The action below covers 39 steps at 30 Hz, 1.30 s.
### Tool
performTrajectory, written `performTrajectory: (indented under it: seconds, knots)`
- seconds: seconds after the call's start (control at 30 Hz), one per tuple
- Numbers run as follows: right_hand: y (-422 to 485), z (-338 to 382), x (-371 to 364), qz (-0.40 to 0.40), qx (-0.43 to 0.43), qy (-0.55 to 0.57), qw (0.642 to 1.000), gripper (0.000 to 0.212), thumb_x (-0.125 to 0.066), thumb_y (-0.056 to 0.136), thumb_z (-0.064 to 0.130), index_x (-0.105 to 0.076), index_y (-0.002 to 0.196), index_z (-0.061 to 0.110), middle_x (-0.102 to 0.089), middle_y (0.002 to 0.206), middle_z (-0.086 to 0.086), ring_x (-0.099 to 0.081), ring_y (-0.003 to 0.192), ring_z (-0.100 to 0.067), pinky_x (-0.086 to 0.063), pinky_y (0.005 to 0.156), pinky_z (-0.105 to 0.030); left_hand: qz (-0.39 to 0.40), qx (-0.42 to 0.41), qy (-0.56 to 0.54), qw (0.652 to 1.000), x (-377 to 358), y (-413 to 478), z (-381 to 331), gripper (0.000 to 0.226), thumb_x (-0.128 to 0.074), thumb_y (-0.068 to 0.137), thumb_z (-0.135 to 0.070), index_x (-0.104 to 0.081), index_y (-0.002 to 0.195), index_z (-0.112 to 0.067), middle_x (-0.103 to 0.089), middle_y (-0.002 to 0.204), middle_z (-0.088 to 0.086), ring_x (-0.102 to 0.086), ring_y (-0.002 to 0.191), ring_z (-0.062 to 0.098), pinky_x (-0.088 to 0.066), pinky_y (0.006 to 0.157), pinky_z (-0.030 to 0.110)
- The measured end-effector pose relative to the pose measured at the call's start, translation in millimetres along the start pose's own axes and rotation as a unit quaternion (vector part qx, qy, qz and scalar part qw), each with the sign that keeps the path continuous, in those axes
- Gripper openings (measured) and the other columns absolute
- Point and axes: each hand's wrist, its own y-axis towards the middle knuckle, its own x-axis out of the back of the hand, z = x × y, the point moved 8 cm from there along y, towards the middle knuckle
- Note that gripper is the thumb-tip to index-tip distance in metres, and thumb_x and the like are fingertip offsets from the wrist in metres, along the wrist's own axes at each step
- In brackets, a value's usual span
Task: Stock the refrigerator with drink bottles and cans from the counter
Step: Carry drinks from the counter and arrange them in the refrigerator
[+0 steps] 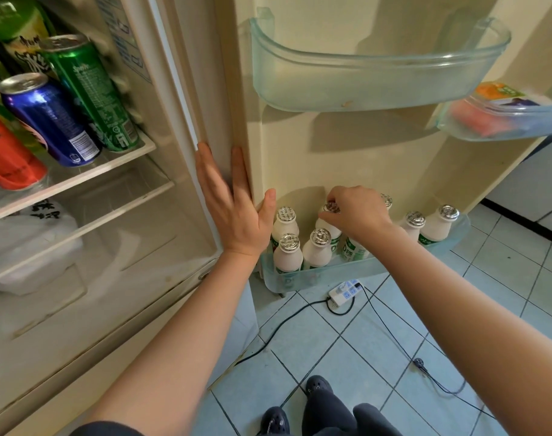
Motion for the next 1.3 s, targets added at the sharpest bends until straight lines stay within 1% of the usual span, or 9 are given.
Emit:
performTrajectory:
  seconds: [0.2,0.47,0.6,0.77,0.93,1.03,1.13,1.2,1.3]
  knots:
    - [4,10,-5,-0.005,-0.012,0.073,0.997,0.044,-0.060,0.085,0.048,-0.060,0.108,0.010,-0.067,0.098,-0.010,-0.061,0.092,-0.031,-0.050,0.073,-0.036,0.001,0.000,0.005,1.000,0,0,0,0.066,-0.029,0.095,-0.051,-0.034,0.139,-0.002,-0.021,0.142,0.040,-0.024,0.135,0.051,-0.021,0.115,0.049]
    - [6,20,-6,-0.014,0.025,0.099,0.995,0.045,-0.064,0.082,0.051,-0.063,0.104,0.012,-0.068,0.092,-0.007,-0.060,0.086,-0.027,-0.040,0.063,-0.030,-0.011,-0.003,0.012,1.000,0,1,2,0.067,-0.027,0.095,-0.053,-0.036,0.138,-0.001,-0.021,0.142,0.037,-0.024,0.135,0.049,-0.019,0.116,0.047]
    - [9,24,-5,0.007,0.051,0.093,0.994,0.037,-0.065,0.082,0.047,-0.064,0.097,0.012,-0.067,0.089,-0.006,-0.053,0.074,-0.022,-0.034,0.060,-0.028,-0.011,-0.004,0.006,1.000,1,-1,1,0.067,-0.027,0.095,-0.052,-0.035,0.137,-0.001,-0.016,0.143,0.032,-0.023,0.136,0.047,-0.019,0.116,0.048]
    - [11,23,-4,-0.005,0.052,0.098,0.994,0.041,-0.067,0.079,0.050,-0.065,0.099,0.013,-0.068,0.091,-0.006,-0.060,0.089,-0.026,-0.037,0.063,-0.029,-0.008,-0.003,-0.003,1.000,-1,0,2,0.065,-0.029,0.096,-0.050,-0.033,0.137,-0.001,-0.013,0.143,0.032,-0.020,0.138,0.046,-0.022,0.113,0.054]
    - [9,18,-7,0.018,0.032,0.103,0.994,0.048,-0.067,0.076,0.057,-0.059,0.081,0.010,-0.062,0.079,-0.006,-0.059,0.083,-0.026,-0.039,0.060,-0.031,0.002,0.008,-0.009,1.000,-2,-2,4,0.063,-0.031,0.096,-0.049,-0.033,0.136,0.000,-0.009,0.143,0.033,-0.015,0.140,0.039,-0.023,0.112,0.056]
    - [2,11,3,0.015,0.027,0.161,0.986,0.054,-0.062,0.076,0.063,-0.066,0.093,0.011,-0.069,0.088,-0.006,-0.063,0.087,-0.025,-0.052,0.071,-0.036,0.011,0.017,-0.006,1.000,-2,-2,5,0.063,-0.032,0.096,-0.048,-0.034,0.135,0.002,-0.007,0.144,0.031,-0.015,0.140,0.041,-0.026,0.110,0.059]
    - [-9,-4,20,-0.025,0.043,0.208,0.977,0.047,-0.055,0.087,0.051,-0.063,0.117,0.015,-0.069,0.109,-0.001,-0.064,0.100,-0.023,-0.052,0.081,-0.037,0.011,0.029,0.008,0.999,-1,-3,4,0.064,-0.032,0.096,-0.047,-0.036,0.135,0.004,-0.007,0.144,0.030,-0.013,0.141,0.037,-0.025,0.112,0.056]
    - [-19,-19,27,-0.065,0.048,0.177,0.981,0.044,-0.051,0.091,0.048,-0.060,0.122,0.019,-0.067,0.114,0.000,-0.063,0.098,-0.023,-0.049,0.070,-0.031,0.009,0.032,0.015,0.999,0,-3,3,0.067,-0.032,0.097,-0.046,-0.039,0.134,0.009,-0.008,0.144,0.029,-0.013,0.141,0.035,-0.023,0.113,0.054]
    - [-36,-44,26,-0.115,0.011,0.140,0.983,0.039,-0.052,0.090,0.045,-0.062,0.117,0.018,-0.066,0.107,-0.003,-0.062,0.087,-0.025,-0.033,0.055,-0.025,0.009,0.041,0.024,0.999,-1,-2,3,0.071,-0.032,0.096,-0.046,-0.044,0.132,0.014,-0.008,0.145,0.027,-0.018,0.140,0.040,-0.025,0.112,0.054]
